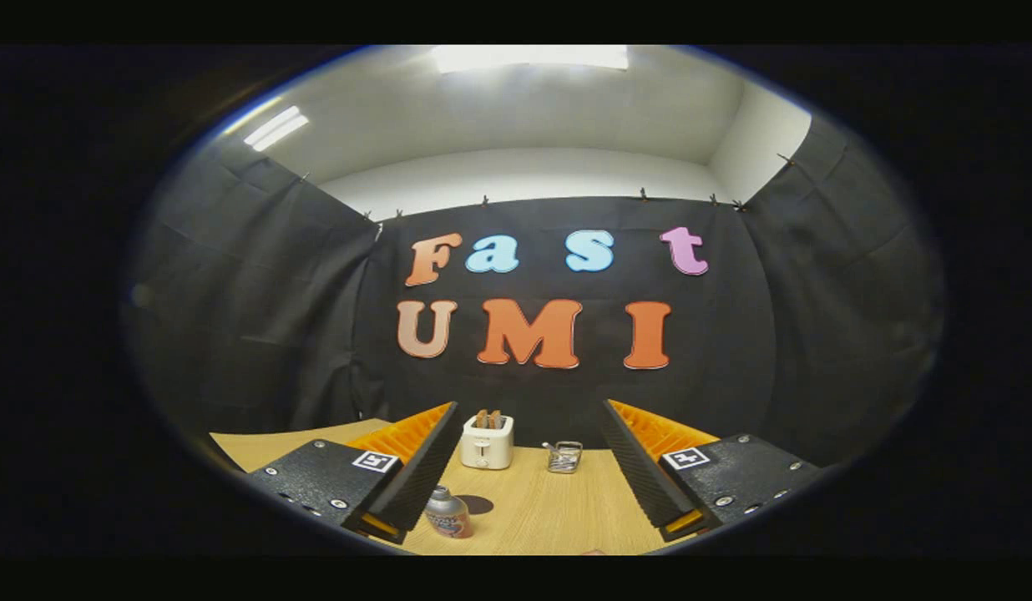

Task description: Take the bottle from table, then pour the juice into the cup, finally place the bottle on the coaster

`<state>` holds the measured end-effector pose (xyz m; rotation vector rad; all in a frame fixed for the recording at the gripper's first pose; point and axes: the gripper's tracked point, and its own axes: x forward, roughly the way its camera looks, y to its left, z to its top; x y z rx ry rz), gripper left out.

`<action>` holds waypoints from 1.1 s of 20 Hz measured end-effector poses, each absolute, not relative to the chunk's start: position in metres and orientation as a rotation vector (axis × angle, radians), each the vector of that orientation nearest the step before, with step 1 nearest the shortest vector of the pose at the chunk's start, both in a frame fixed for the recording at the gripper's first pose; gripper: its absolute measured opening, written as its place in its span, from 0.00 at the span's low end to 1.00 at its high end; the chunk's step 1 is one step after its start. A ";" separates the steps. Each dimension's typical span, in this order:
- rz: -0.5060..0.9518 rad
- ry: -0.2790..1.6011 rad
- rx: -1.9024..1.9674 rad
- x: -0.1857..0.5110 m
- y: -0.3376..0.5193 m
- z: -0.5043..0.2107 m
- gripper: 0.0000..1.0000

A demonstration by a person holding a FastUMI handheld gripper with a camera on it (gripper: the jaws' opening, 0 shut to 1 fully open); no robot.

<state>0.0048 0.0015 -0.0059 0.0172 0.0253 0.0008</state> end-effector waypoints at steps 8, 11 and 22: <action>0.035 0.061 0.038 0.002 0.023 -0.029 0.99; 0.056 0.104 0.065 0.001 0.032 -0.053 0.99; 0.119 0.236 0.108 -0.006 0.066 -0.150 0.99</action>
